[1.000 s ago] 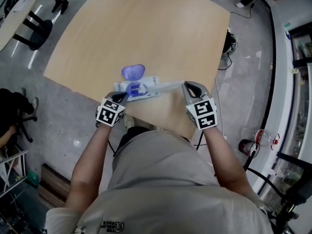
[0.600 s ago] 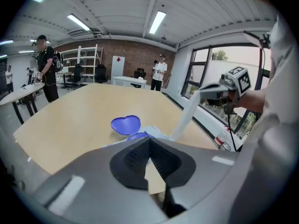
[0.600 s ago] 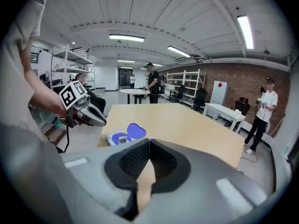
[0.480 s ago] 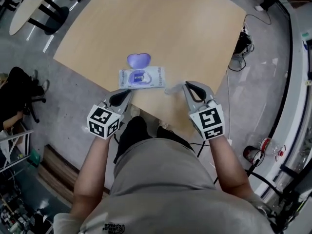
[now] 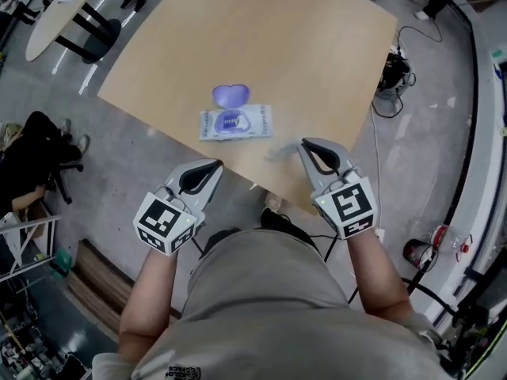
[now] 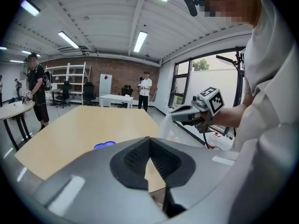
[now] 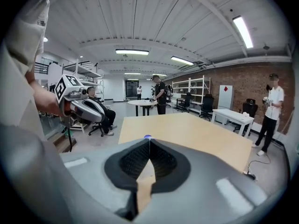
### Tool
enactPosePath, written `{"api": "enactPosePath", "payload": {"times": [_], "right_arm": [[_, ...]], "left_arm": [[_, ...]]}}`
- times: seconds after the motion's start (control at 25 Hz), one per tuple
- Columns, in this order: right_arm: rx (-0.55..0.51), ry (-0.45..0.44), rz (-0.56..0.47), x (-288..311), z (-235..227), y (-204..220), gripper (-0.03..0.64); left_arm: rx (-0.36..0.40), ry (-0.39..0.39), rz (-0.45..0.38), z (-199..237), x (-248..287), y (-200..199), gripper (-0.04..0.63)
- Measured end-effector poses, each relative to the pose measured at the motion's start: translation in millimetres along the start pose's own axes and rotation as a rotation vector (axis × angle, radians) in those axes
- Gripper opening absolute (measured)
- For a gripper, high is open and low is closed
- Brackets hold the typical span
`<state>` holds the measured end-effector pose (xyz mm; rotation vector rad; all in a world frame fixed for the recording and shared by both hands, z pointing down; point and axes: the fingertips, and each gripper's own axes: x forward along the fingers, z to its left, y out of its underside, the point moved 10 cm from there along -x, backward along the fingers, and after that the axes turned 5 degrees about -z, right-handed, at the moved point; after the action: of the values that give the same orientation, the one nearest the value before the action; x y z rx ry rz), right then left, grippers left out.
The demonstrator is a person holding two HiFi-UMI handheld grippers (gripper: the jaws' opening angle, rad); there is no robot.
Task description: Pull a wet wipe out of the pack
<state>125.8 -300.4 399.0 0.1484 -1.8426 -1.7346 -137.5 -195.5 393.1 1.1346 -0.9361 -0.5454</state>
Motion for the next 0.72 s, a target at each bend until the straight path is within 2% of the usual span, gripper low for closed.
{"api": "enactPosePath", "payload": {"times": [0.2,0.36,0.6,0.72], "right_arm": [[-0.042,0.002,-0.017,-25,47,-12,0.003],[-0.061,0.009,-0.031,-39,97,-21,0.003],[-0.053,0.040,-0.049,-64,192,-32,0.003],[-0.045,0.060,-0.041,-85,240,-37,0.003]], "left_arm": [[0.025,0.028,-0.086,-23,-44,-7,0.005],[0.032,0.042,-0.149,-42,-102,3,0.005],[0.074,0.042,-0.162,-65,-203,26,0.005],[0.076,0.070,-0.174,-82,-242,43,0.005]]}}
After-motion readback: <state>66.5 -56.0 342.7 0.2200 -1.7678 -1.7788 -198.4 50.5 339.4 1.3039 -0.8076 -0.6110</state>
